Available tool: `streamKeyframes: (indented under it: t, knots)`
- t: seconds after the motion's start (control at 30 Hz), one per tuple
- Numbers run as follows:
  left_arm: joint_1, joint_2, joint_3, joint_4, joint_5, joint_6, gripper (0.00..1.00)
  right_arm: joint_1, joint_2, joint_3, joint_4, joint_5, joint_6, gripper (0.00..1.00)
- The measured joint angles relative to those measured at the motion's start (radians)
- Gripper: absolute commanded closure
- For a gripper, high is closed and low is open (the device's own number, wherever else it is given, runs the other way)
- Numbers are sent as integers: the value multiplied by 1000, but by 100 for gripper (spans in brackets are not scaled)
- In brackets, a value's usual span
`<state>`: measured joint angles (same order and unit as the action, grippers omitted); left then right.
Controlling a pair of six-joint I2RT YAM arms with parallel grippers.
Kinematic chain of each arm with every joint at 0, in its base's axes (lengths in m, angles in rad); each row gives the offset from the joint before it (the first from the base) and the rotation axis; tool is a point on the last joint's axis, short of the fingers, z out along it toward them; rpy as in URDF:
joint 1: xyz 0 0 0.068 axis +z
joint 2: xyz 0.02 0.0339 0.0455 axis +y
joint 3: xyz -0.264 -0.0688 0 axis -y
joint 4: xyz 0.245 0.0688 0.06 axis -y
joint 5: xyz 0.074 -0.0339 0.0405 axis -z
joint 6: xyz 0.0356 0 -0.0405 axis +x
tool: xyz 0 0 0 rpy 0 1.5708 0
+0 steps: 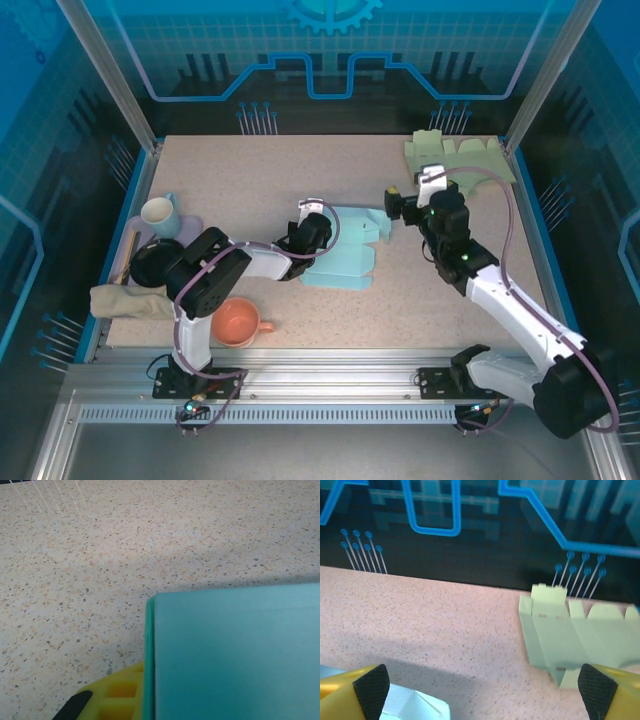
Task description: Fold the paper box
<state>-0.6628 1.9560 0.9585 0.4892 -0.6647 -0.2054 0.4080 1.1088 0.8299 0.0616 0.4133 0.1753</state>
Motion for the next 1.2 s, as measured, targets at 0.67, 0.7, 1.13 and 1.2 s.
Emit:
streamKeyframes:
  t: [0.67,0.7,1.13,1.2]
  knots:
    - [0,3,0,10,0,3,89,70,327,195,-289,-191,454,2]
    - [0,4,0,11,0,3,89,70,344,196,-282,-206,460,2]
    - [0,6,0,17,0,6,89,69,492,247,-184,-343,525,5]
    - [0,7,0,18,0,6,89,69,511,250,-167,-360,536,5]
